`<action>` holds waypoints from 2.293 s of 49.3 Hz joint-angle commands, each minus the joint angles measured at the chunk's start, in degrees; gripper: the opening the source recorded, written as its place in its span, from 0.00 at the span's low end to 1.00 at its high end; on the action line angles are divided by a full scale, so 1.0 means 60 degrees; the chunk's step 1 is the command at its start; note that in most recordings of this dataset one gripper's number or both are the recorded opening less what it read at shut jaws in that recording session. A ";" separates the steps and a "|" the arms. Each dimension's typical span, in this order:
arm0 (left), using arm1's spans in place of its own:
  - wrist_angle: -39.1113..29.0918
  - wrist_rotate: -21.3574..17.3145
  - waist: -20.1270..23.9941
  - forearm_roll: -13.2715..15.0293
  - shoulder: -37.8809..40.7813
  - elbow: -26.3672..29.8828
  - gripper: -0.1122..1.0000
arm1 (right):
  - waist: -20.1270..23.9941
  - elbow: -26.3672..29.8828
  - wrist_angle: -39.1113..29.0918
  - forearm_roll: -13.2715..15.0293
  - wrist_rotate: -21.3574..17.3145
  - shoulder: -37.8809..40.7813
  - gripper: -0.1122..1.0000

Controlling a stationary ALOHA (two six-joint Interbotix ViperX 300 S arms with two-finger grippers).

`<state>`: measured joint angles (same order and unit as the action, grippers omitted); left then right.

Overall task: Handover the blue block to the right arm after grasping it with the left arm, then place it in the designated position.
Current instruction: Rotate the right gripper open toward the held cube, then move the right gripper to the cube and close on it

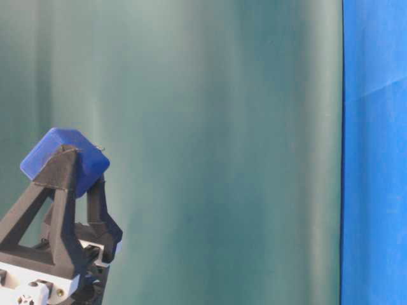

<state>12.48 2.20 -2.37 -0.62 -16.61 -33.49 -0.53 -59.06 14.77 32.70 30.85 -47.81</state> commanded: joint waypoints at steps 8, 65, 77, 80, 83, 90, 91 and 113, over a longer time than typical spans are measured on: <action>0.0117 0.0000 -0.0029 0.0015 -0.0132 0.0103 0.54 | 0.0000 0.0190 0.0073 0.0000 -0.0029 0.0015 0.95; 0.0029 0.0088 -0.0029 0.0015 -0.0146 0.0073 0.54 | 0.0000 0.3296 0.0410 0.0103 0.0483 0.3662 0.95; 0.0015 0.0088 -0.0059 0.0015 -0.0146 0.0059 0.54 | 0.0000 0.4219 0.0557 0.0103 0.0762 0.4819 0.95; 0.0015 0.0088 -0.0059 0.0015 -0.0161 0.0059 0.54 | 0.0000 0.4438 0.0527 0.0117 0.0776 0.5068 0.95; 0.0015 0.0088 -0.0044 0.0015 -0.0161 0.0073 0.54 | 0.0000 0.4600 0.0527 0.0132 0.0776 0.5244 0.95; 0.0000 0.0088 -0.0059 0.0015 -0.0161 0.0059 0.54 | 0.0015 0.4761 0.0527 0.0146 0.0776 0.5347 0.95; -0.0015 0.0088 -0.0059 0.0015 -0.0161 0.0059 0.54 | 0.0015 0.4761 0.0527 0.0146 0.0776 0.5347 0.95; -0.0059 0.0088 -0.0103 0.0015 -0.0161 0.0059 0.54 | 0.0015 0.4893 -0.0205 0.0146 0.0850 0.5244 0.59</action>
<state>11.87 2.81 -2.55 -0.53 -16.70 -33.75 -0.44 -31.55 13.80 33.66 36.12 -15.12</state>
